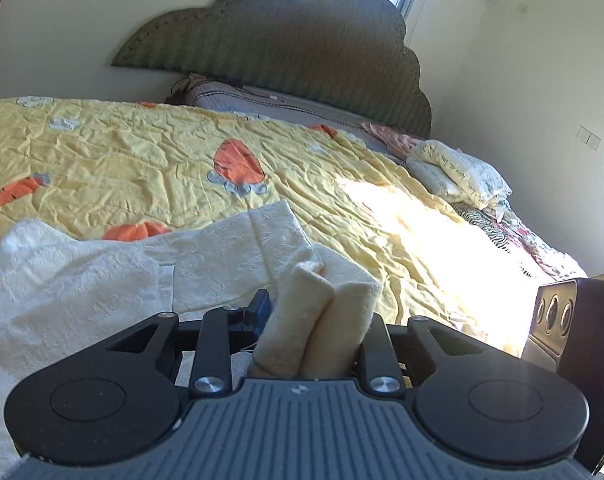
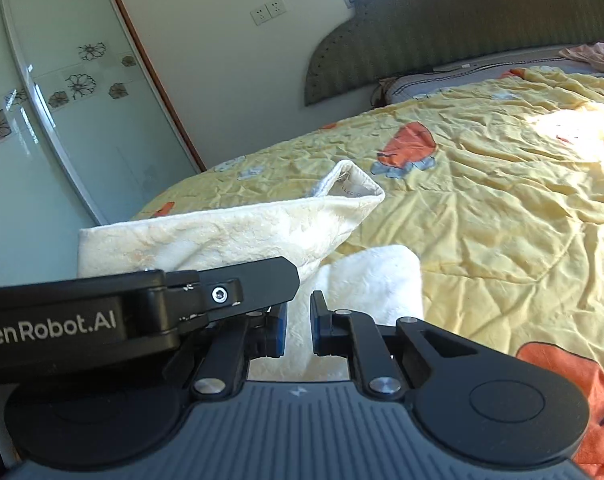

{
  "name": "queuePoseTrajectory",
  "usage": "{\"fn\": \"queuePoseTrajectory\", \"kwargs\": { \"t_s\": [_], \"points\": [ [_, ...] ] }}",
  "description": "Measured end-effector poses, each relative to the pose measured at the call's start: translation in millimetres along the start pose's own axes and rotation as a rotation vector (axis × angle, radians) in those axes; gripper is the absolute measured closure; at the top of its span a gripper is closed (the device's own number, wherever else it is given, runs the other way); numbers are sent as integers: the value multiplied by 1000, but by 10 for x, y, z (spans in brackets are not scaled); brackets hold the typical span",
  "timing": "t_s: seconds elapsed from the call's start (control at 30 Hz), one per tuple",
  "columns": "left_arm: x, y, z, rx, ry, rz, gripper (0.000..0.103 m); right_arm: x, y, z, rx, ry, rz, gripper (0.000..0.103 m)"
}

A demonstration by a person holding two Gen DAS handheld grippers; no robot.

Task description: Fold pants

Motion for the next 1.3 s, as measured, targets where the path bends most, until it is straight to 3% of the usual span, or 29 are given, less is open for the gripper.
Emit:
{"fn": "queuePoseTrajectory", "kwargs": {
  "t_s": [0.13, 0.27, 0.4, 0.47, 0.57, 0.67, 0.73, 0.77, 0.8, 0.83, 0.9, 1.03, 1.2, 1.3],
  "points": [
    [-5, -79, -179, -55, -43, 31, 69, 122, -81, 69, -10, -80, 66, 91],
    [10, -148, -302, -105, -76, 58, 62, 229, -127, 281, 16, -243, 198, 90],
    [70, -129, -239, -85, -114, 56, 48, 427, -101, 532, 65, -418, 237, 90],
    [82, -80, -161, -55, -166, 80, 47, 480, -57, 671, 116, -446, 200, 90],
    [55, 42, 5, -10, -171, 83, 46, 420, -10, 878, 185, -381, 130, 90],
    [-130, 120, 199, 17, -112, 74, 43, 210, -49, 1003, 159, -159, 57, 88],
    [-301, 113, 336, 28, -50, 55, 42, 85, -115, 1006, 92, -10, -10, 76],
    [-372, 91, 389, 30, -19, 45, 42, 46, -164, 997, 65, 28, -23, 61],
    [-458, 58, 459, 33, 18, 35, 42, 12, -213, 995, 52, 36, -23, 45],
    [-555, 13, 541, 37, 58, 31, 41, -13, -266, 993, 49, 28, -11, 41],
    [-687, -74, 662, 41, 96, 31, 41, -39, -347, 965, 18, 22, 4, 40],
    [-837, -248, 854, 35, 133, -4, 39, -80, -478, 920, -41, 113, -57, 40],
    [-935, -390, 912, 5, 123, 39, 38, 16, -546, 733, -64, 47, -130, 40],
    [-974, -436, 953, 7, 121, 47, 38, 96, -509, 635, -40, 69, -220, 41]
  ]
}}
Point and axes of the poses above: each gripper's, at about its wrist camera, not at the fingertips, and z roughly against the way its jaws point, x to its right, y to its top, the point moved 5 cm from there along -z, roughly the way its jaws point, and after that the axes turned 10 degrees about -z, right-handed, at the moved point
